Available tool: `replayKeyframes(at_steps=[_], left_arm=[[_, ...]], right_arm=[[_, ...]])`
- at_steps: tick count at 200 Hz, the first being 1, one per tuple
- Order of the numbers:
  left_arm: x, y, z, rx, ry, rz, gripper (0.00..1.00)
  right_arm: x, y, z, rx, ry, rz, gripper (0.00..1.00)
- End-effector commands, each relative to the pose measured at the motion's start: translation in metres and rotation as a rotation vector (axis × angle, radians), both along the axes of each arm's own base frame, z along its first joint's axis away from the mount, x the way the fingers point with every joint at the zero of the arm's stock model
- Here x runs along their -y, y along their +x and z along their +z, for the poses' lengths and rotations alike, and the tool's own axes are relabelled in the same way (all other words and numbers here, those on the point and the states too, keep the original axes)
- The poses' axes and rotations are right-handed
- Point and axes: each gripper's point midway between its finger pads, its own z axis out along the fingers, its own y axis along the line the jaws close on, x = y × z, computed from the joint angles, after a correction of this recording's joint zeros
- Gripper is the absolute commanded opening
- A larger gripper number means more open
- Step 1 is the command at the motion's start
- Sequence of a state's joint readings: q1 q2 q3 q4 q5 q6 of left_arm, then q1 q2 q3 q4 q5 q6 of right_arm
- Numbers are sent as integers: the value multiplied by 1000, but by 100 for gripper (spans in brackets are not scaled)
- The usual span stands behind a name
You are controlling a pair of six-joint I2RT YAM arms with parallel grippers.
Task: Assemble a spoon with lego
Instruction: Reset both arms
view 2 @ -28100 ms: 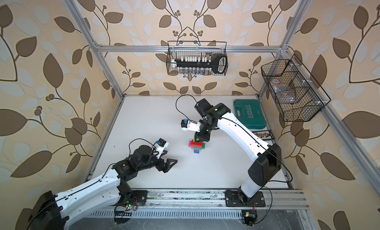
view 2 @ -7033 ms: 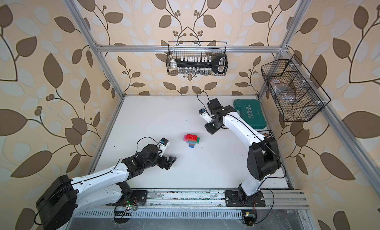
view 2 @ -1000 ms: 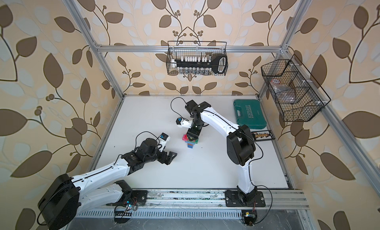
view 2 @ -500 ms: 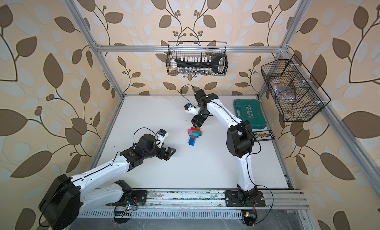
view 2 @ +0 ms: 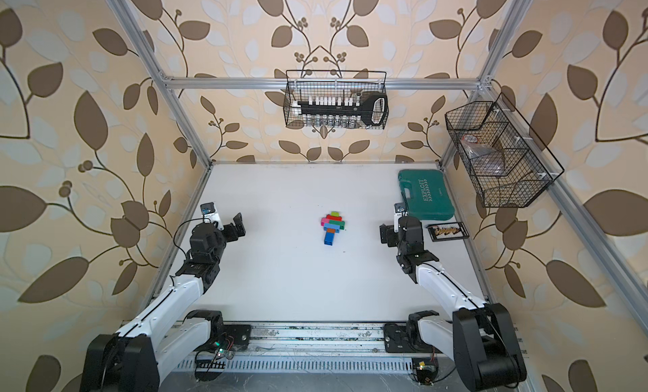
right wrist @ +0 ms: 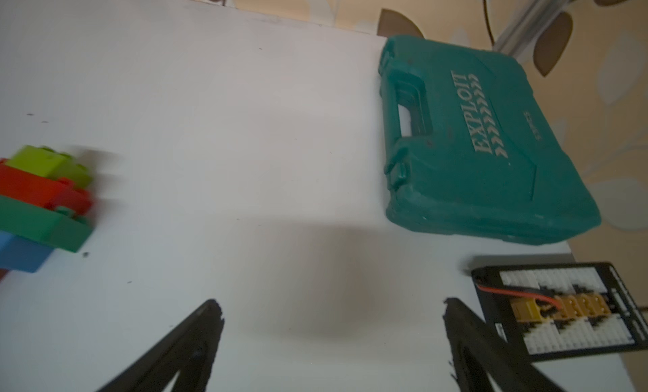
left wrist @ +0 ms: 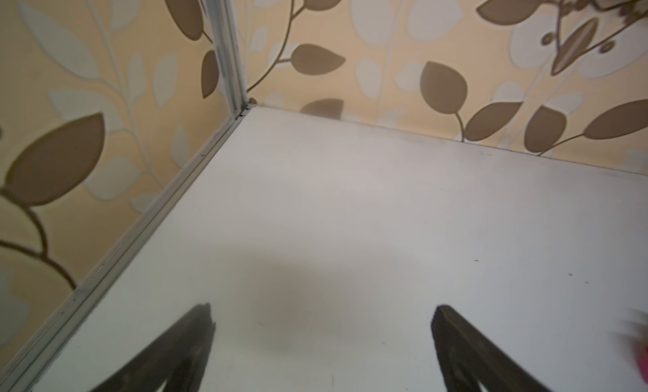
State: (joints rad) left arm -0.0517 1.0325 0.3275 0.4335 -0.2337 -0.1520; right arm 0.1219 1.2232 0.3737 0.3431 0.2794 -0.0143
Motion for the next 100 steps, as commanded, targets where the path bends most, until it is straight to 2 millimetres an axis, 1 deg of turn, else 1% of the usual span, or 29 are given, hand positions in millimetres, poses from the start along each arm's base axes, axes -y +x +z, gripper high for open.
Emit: replayKeyframes(at_steps=[1,5,10,15,17,21,24,27,29,38,40,46,51,58,61,71,83,91,100], left_arm=[[-6,14,-2,43,79,-17,99],[-7,16,-5,41,88,-25,99],[-9,19,-13,27,86,-15,99],[-11,20,-25,-10,70,1,99],[-12,23,-25,-9,76,0,99],[-9,25,-28,-17,88,-24,99],[-1,26,-31,-36,87,-72,99],[7,26,-34,-38,80,-122,99],[9,27,-35,-27,81,-135,99],[3,28,-50,-5,83,-105,99],[3,29,-57,-9,89,-109,99],[3,39,-54,41,112,-119,99],[4,43,-57,3,111,-133,99],[1,39,-64,-103,40,-133,99],[-1,38,-68,-117,23,-127,99],[-6,45,-61,-36,50,-107,99],[-5,38,-67,-110,24,-106,99],[-6,41,-63,-60,45,-102,99],[-10,43,-64,-93,33,-81,99]], right_arm=[[21,21,35,330,37,-132,98],[22,22,32,351,44,-132,98],[16,25,28,364,37,-89,98],[10,26,18,333,31,-58,98],[8,28,17,332,26,-48,98],[6,31,16,328,11,-44,98],[5,32,15,318,3,-44,98],[4,33,13,303,-2,-50,98],[5,34,12,292,-2,-55,98],[10,35,8,247,12,-93,98],[11,37,9,246,15,-92,98],[14,40,8,247,18,-100,98],[15,40,7,240,25,-101,98],[16,40,5,226,40,-106,98],[17,40,6,227,42,-107,98],[19,42,5,224,46,-105,98],[20,42,5,222,55,-107,98],[21,40,6,229,53,-108,98],[20,41,7,226,60,-104,98]])
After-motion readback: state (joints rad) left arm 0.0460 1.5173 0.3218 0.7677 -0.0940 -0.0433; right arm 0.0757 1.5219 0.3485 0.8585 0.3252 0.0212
